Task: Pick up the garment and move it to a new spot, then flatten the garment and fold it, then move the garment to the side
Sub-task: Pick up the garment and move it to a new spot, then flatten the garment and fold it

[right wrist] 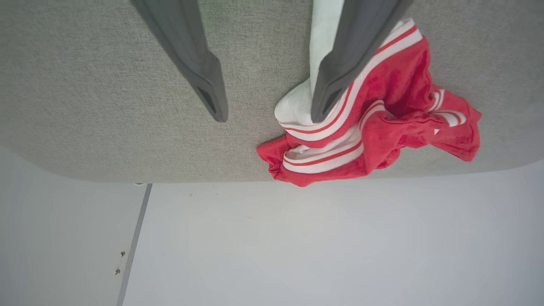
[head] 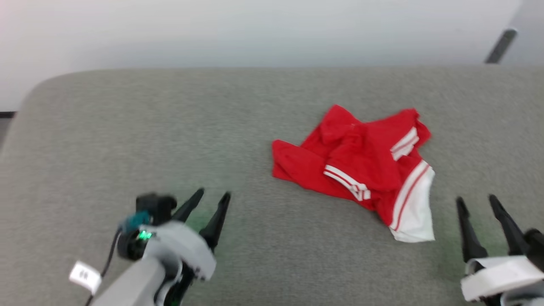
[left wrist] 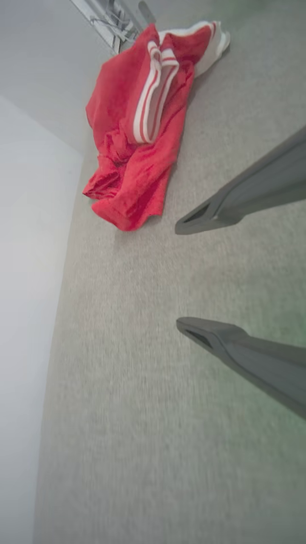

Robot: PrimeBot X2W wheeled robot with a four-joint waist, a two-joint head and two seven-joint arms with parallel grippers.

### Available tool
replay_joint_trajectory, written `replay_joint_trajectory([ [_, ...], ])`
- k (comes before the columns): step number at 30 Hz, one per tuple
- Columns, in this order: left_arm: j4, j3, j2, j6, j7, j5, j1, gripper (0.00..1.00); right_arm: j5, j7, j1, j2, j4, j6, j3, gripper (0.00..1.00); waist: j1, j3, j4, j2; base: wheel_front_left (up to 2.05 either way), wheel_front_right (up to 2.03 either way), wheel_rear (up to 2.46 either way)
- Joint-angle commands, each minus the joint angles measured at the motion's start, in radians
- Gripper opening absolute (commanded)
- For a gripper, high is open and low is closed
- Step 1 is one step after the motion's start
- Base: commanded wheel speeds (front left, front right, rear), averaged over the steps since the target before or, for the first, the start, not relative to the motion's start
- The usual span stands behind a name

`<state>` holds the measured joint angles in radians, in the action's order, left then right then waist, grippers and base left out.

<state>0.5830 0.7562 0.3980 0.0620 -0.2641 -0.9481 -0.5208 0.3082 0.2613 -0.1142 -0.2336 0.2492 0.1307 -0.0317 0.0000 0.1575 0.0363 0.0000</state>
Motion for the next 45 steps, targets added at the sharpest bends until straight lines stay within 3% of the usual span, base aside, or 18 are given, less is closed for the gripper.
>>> replay_joint_trajectory([
  [1,-0.017,-0.037,0.000,-0.016,0.000,0.060,0.045,1.00,0.000,0.001,0.032,-0.005,-0.002,0.000,0.019,1.00,0.0000,-0.059,0.062,0.0000,0.00,0.00,0.00],
  [12,-0.211,-0.318,-0.012,-0.072,0.000,0.360,0.281,1.00,-0.012,-0.029,0.089,-0.003,-0.046,0.000,0.060,1.00,0.0000,-0.118,0.055,0.0000,0.00,0.00,0.00],
  [22,-0.402,-0.463,-0.049,-0.112,0.000,0.592,0.413,1.00,-0.012,-0.028,0.089,0.010,-0.064,0.000,0.068,1.00,0.0000,-0.122,0.009,0.0000,0.00,0.00,0.00],
  [37,-0.408,-0.578,-0.139,-0.043,0.000,0.706,0.491,1.00,-0.015,-0.029,0.061,0.010,-0.038,0.000,0.042,1.00,0.0000,-0.113,-0.011,0.0000,0.00,0.00,0.00],
  [41,-0.417,-0.610,-0.167,-0.036,0.000,0.717,0.508,1.00,-0.005,-0.108,0.034,-0.026,-0.024,0.000,-0.011,1.00,0.0000,-0.103,-0.016,0.0000,0.00,0.00,0.00],
  [45,-0.419,-0.630,-0.195,-0.024,0.000,0.731,0.511,1.00,0.016,-0.265,-0.018,-0.113,-0.025,0.000,-0.117,1.00,0.0000,-0.081,-0.012,0.0000,0.00,0.00,0.00],
])
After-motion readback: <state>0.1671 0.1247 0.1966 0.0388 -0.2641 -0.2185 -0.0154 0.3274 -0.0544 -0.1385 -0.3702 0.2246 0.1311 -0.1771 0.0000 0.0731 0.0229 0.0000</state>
